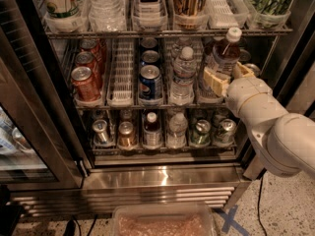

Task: Pick blue plastic bottle from middle shelf of fridge

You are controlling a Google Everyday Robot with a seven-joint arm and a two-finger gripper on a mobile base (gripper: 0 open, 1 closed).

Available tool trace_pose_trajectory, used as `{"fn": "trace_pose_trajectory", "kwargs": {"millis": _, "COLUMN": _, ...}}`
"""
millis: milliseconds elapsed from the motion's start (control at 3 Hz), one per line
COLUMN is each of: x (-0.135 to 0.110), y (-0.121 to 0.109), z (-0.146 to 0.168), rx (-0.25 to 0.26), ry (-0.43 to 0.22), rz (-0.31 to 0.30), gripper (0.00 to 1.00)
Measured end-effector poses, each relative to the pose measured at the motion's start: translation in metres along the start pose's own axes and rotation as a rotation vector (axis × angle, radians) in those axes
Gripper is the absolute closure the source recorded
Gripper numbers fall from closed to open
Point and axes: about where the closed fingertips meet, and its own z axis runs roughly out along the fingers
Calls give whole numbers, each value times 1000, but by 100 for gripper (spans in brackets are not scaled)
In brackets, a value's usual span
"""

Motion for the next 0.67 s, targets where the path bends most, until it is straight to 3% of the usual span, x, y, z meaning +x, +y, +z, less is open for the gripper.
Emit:
{"fn": "trace_pose_trajectory", "kwargs": {"millis": 333, "x": 0, "y": 0, "z": 0, "rx": 0, "ry": 0, "rz": 0, "gripper": 100}}
{"fn": "trace_pose_trajectory", "kwargs": {"millis": 667, "x": -14, "y": 12, "z": -13, "rx": -57, "ry": 5, "rz": -23, "gripper": 100}}
